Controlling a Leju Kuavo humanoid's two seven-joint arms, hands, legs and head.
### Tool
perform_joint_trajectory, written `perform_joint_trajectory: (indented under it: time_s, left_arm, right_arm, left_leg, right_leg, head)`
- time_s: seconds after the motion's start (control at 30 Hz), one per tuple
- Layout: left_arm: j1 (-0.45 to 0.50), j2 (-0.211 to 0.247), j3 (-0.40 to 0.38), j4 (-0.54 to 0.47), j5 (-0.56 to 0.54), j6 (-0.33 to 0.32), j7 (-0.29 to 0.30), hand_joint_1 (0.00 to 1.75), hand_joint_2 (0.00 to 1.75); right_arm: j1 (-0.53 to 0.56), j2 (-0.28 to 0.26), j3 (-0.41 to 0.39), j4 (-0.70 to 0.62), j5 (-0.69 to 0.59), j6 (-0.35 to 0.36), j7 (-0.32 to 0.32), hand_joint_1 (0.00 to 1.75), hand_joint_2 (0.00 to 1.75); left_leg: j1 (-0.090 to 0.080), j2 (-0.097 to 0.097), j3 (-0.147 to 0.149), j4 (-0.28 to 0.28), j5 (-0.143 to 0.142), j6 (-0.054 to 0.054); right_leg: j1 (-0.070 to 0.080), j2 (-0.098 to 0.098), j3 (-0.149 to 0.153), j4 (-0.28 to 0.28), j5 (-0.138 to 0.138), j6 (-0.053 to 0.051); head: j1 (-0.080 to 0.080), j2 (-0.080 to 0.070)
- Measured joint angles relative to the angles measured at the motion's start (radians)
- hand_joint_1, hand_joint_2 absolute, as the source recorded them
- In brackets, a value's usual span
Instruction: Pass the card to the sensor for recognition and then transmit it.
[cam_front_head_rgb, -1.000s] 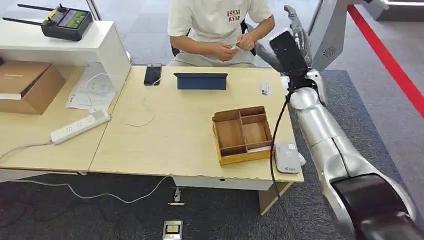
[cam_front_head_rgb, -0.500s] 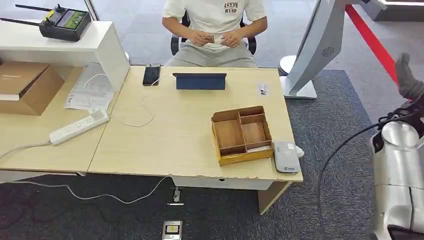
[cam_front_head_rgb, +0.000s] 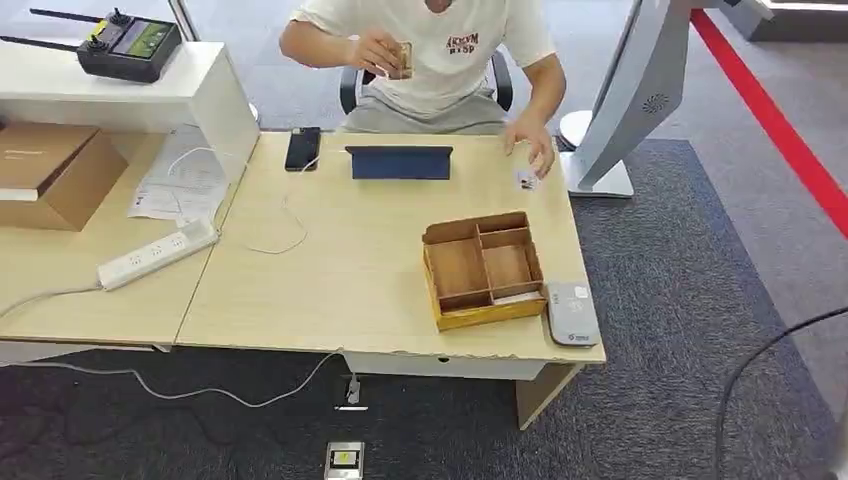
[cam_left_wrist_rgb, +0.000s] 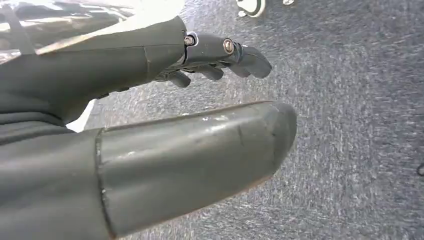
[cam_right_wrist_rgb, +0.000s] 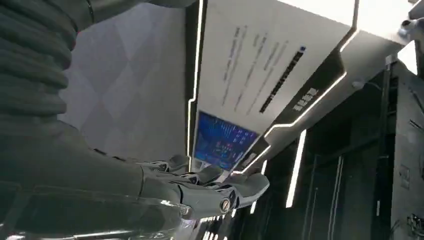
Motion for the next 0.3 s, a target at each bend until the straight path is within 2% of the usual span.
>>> perform_joint_trajectory:
  time_s: [0.13,0.23,0.3]
  left_arm:
    - [-0.004,-0.006,0.008,0.0,0.002,0.007,0.001,0.0,0.0]
    - [-0.005,-0.01,0.011,0.0,0.005,0.016,0.007,0.0,0.0]
    - [-0.005,-0.013,0.018,0.0,0.008,0.019,0.007,0.0,0.0]
  right_arm:
    - [0.017,-0.005,-0.137,0.092,0.205,0.0,0.014,0.0,1.75]
    - [0.051,-0.002,-0.243,0.157,0.359,0.0,0.088,0.0,1.75]
    - [0.08,0.008,-0.316,0.19,0.434,0.0,0.114,0.0,1.75]
  left_leg:
    - [0.0,0.0,0.0,0.0,0.0,0.0]
    - [0.0,0.0,0.0,0.0,0.0,0.0]
    - [0.0,0.0,-0.001,-0.001,0.0,0.0]
  right_leg:
    - [0.0,0.0,0.0,0.0,0.0,0.0]
    - [0.0,0.0,0.0,0.0,0.0,0.0]
    - [0.0,0.0,0.0,0.0,0.0,0.0]
  head:
    - [0.0,0.0]
    - [0.0,0.0]
    - [0.0,0.0]
